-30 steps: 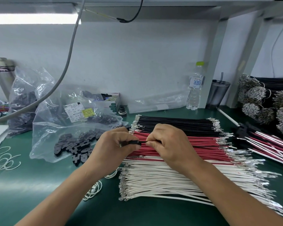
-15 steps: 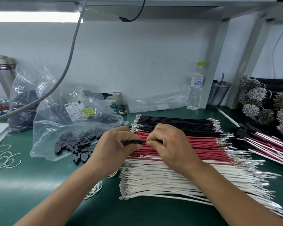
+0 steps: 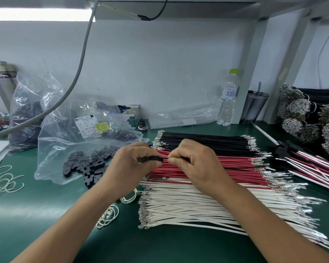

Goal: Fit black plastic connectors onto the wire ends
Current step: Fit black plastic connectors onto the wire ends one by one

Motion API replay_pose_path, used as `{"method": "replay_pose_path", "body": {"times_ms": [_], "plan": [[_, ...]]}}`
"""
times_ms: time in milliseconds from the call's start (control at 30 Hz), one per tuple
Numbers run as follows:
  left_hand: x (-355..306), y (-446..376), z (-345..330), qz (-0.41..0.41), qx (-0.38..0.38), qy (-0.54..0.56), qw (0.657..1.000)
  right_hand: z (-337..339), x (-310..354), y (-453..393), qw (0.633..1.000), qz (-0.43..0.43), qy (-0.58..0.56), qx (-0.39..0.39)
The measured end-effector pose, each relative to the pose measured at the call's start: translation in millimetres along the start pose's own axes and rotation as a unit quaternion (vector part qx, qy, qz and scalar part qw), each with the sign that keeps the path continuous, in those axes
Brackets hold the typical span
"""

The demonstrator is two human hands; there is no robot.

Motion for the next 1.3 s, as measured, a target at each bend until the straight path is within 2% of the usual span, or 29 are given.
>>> {"method": "replay_pose_path", "body": {"times_ms": [367,500,600,667,767,833,967,1167,1300], "plan": [[-5.0,0.2,2.7,-0.007,-0.006,0.006,1.0,-2.5,8.6,1.1,0.999,0.034,0.027,-0.023],[2.0,-3.6,1.8,0.041,-0.023,0.025,0.999,6.4,2.6,-6.5,0.997,0.023,0.073,-0.028],[11.8,-2.8,1.4,0.092,-0.039,0.057,0.993,13.8,14.9,-3.2,0.979,0.102,0.164,-0.062],[19.3,-2.3,6.6,0.129,-0.072,0.078,0.986,7.0,17.9,1.0,0.975,0.118,0.188,-0.017],[22.6,-1.0,7.0,0.148,-0.087,0.092,0.981,-13.2,9.4,8.4,0.977,0.041,0.178,0.11],[21.4,-0.1,4.6,0.146,-0.087,0.087,0.982,-20.8,5.2,11.5,0.975,0.002,0.168,0.148],[20.3,0.9,3.6,0.151,-0.097,0.114,0.977,-23.2,0.2,10.9,0.975,-0.038,0.156,0.155],[23.6,-0.7,6.0,0.167,-0.099,0.127,0.973,-19.9,-4.3,10.6,0.973,-0.046,0.147,0.171],[25.3,-2.1,6.6,0.193,-0.082,0.175,0.962,0.5,-11.5,-2.2,0.986,-0.085,0.058,0.133]]}}
Point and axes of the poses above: each hand's wrist, its own y-axis away from the middle knuckle, its own z-axis out of the back of the hand, x = y × z, the point moved 6 cm from there along -y, towards the middle knuckle, and after that the axes turned 13 degrees about -x, right-handed, at the moved point
